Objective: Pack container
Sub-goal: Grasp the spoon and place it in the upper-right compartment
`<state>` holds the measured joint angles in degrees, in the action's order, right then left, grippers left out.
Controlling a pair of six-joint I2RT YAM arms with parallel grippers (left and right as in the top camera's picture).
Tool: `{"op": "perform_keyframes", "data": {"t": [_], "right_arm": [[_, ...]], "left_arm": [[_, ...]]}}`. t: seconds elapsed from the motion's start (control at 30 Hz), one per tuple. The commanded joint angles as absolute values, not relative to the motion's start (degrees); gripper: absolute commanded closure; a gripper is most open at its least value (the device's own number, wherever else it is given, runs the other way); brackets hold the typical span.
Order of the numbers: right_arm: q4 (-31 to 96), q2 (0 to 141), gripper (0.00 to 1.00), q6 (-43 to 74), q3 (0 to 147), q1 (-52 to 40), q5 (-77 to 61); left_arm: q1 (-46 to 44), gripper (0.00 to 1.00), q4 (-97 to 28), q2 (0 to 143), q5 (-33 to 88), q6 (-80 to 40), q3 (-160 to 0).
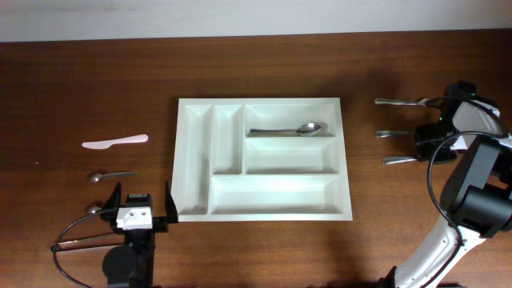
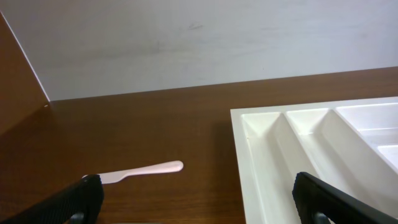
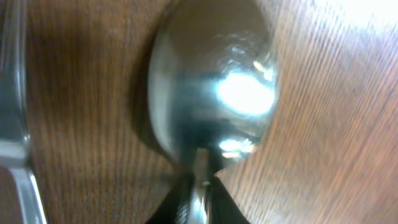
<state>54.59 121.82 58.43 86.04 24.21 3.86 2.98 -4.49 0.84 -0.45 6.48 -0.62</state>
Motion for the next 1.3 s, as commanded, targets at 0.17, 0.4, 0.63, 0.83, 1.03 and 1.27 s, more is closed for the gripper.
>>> {"op": "perform_keyframes", "data": {"t": [0.17,0.4,0.63,0.83,1.03,1.27], "right_arm": [[57.08,123.13,0.96,58.74,84.38,24.8,5.5],[64.6,122.43,0.97,58.96,92.05,24.4,2.33],[72.6,122.17,0.96,58.98,105.78,20.14,-9.13],[74.3,122.17,0.96,66.24,114.37,11.57,-11.88],[72.82,122.21,0.96,77.3,115.79,-0.64,-11.99],[69.14,122.21,0.93,88.6,115.66,-10.55,-9.32]], "left_arm": [[3.16,0.01,-4.78,0.34,-0.38,7.4,-0.51],[3.16,0.01,-4.78,0.34,-0.4,7.4,-0.51],[3.16,0.01,-4.78,0.36,-0.38,7.4,-0.51],[3.16,0.01,-4.78,0.34,-0.38,7.4,-0.51],[3.16,0.01,-4.78,0.34,-0.38,7.4,-0.51],[3.16,0.01,-4.78,0.34,-0.38,7.4,-0.51]]}}
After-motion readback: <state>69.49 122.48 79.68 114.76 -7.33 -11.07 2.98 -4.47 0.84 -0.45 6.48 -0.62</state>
